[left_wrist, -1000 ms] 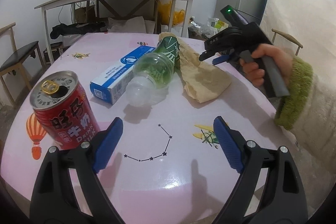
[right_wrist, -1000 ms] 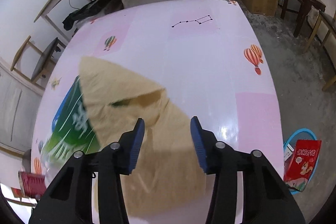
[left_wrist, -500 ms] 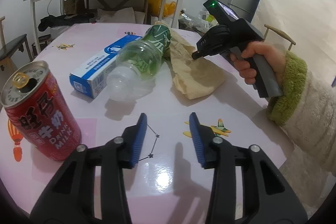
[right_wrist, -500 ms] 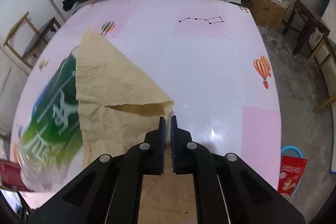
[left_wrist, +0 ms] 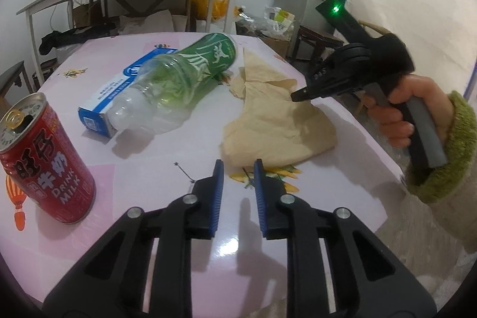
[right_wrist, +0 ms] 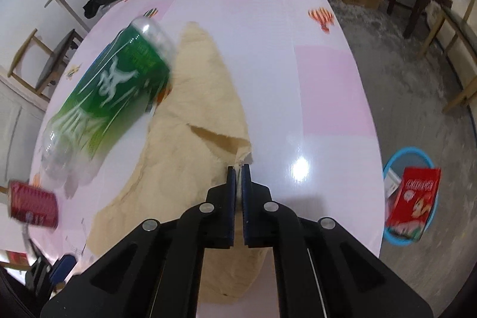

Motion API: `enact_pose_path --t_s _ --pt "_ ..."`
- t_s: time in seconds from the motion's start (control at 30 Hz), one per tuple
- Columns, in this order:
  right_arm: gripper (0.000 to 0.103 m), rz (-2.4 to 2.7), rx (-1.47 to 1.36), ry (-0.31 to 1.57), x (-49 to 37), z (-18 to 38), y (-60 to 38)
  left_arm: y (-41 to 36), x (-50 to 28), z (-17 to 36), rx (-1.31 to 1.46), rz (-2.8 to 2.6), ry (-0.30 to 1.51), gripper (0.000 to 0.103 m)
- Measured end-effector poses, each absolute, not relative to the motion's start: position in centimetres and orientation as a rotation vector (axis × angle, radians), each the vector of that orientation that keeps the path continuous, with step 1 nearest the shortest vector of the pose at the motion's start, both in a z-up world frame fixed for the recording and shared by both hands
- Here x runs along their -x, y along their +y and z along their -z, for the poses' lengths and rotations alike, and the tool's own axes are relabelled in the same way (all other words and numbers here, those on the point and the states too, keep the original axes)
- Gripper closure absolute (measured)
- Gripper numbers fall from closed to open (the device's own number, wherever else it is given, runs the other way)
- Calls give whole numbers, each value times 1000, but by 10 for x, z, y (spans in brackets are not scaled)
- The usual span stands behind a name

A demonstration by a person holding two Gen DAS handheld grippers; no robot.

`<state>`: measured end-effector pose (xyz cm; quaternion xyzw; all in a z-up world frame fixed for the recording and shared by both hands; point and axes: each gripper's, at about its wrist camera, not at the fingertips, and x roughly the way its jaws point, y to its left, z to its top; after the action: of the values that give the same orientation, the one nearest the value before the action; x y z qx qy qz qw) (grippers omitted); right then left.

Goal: Collect trash

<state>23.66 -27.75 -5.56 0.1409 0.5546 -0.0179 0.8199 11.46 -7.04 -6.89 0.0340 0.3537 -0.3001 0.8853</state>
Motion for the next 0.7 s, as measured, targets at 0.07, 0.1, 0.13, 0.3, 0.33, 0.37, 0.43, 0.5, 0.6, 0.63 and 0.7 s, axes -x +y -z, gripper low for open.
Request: enact_pose_path --t_s 0.07,0.1,0.13,0.3,0.33,0.37,0.43,0.5,0.6,0.63,0.7 --pt "99 14 -317 1187 -223 57 -273 -73 -113 70 -81 632 744 85" --pt "99 1 -325 1190 -218 57 -271 -75 -112 71 -86 636 747 85" --pt "99 -17 -331 1195 -211 57 -267 -76 -110 72 -96 638 752 85" --pt "99 -127 -384 1224 -187 61 -250 -80 -105 79 -135 633 778 87" --pt "99 -156 -392 1231 -184 61 -247 -80 -103 80 -143 630 781 87" --pt "98 -183 -402 1236 -181 61 -246 -80 -103 81 -148 626 783 87" --pt "97 -209 -419 1230 -177 57 -247 -80 -101 83 -155 619 786 87" --pt "85 -205 -442 1210 -177 49 -254 -79 -100 82 -157 613 790 87" --pt "67 -198 -461 1127 -183 31 -264 -77 -97 77 -159 610 782 87" --pt "67 -195 -454 1113 -187 27 -265 -76 -95 75 -163 609 779 87" --pt "67 -198 -447 1087 -195 24 -267 -74 -90 73 -167 608 774 87"
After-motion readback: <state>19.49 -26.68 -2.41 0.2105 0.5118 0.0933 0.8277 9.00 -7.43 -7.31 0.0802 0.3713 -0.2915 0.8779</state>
